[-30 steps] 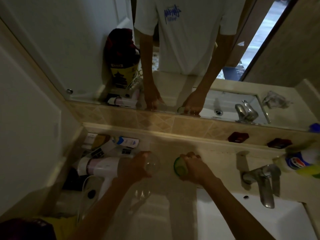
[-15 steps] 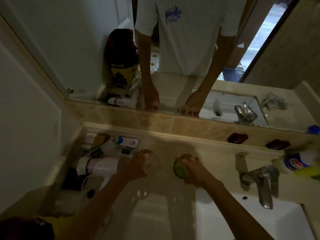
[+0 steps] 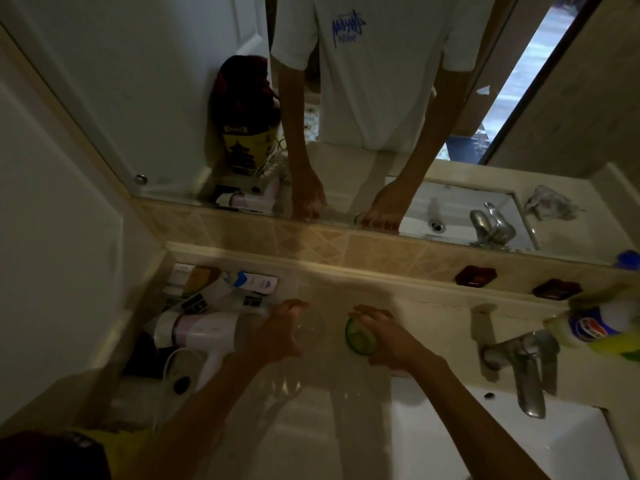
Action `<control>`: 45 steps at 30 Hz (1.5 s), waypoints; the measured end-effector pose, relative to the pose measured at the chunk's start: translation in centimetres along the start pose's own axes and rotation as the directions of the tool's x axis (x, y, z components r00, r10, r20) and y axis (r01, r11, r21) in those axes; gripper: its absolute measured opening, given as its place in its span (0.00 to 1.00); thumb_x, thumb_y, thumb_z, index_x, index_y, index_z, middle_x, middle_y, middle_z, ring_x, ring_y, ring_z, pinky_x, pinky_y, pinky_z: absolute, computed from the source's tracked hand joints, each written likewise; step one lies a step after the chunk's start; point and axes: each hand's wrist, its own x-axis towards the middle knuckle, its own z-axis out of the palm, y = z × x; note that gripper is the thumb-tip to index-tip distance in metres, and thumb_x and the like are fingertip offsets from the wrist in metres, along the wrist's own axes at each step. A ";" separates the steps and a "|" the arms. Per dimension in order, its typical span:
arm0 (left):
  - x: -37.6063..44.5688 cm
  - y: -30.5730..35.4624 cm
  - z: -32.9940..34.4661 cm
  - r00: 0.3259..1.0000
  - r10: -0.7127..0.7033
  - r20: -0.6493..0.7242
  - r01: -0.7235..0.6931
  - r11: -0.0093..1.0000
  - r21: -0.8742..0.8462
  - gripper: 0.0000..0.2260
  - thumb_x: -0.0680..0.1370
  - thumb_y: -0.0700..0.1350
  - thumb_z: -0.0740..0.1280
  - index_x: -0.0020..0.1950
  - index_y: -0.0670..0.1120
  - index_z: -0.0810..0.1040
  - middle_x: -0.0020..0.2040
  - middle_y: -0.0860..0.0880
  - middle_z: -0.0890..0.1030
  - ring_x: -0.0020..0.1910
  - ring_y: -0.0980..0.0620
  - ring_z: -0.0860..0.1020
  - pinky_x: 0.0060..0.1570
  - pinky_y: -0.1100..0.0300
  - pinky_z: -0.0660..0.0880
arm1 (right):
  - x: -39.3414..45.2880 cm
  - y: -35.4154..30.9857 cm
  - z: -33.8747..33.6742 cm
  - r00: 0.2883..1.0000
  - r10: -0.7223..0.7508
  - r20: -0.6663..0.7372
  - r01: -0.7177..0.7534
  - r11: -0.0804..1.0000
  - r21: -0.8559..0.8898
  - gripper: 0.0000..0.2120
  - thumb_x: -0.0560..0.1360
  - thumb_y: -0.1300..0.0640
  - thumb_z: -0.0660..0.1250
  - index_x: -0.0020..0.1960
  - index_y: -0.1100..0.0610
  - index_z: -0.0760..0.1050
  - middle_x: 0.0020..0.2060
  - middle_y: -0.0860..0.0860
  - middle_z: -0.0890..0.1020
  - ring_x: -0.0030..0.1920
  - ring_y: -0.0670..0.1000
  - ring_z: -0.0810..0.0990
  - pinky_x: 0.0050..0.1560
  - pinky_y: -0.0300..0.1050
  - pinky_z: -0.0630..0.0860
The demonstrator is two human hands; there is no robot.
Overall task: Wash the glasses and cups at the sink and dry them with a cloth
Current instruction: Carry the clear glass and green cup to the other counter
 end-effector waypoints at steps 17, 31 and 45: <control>-1.3 -0.8 6.4 0.943 -0.223 -0.247 0.038 0.811 -0.584 0.53 0.59 0.33 0.84 0.76 0.47 0.58 0.69 0.50 0.67 0.65 0.53 0.73 0.52 0.76 0.74 | -1.2 0.3 6.3 0.899 0.396 -0.188 -0.080 0.570 0.818 0.58 0.57 0.67 0.83 0.78 0.54 0.54 0.68 0.49 0.67 0.67 0.49 0.69 0.54 0.29 0.73; -0.8 -0.8 10.2 0.857 -0.400 -0.325 0.095 0.742 -0.663 0.42 0.64 0.41 0.84 0.74 0.46 0.70 0.69 0.48 0.77 0.67 0.49 0.76 0.67 0.51 0.75 | 0.0 0.1 10.9 0.778 0.604 -0.174 -0.086 0.376 0.923 0.44 0.57 0.54 0.84 0.70 0.53 0.70 0.60 0.51 0.80 0.60 0.51 0.79 0.63 0.48 0.77; -0.3 -1.5 10.8 0.880 -0.401 -0.254 0.053 0.615 -0.786 0.38 0.64 0.26 0.78 0.70 0.44 0.70 0.65 0.45 0.75 0.64 0.44 0.75 0.44 0.63 0.82 | -4.3 6.9 8.4 0.689 0.704 -0.173 -0.061 0.294 0.954 0.35 0.61 0.66 0.81 0.66 0.56 0.73 0.57 0.51 0.80 0.60 0.56 0.78 0.63 0.57 0.76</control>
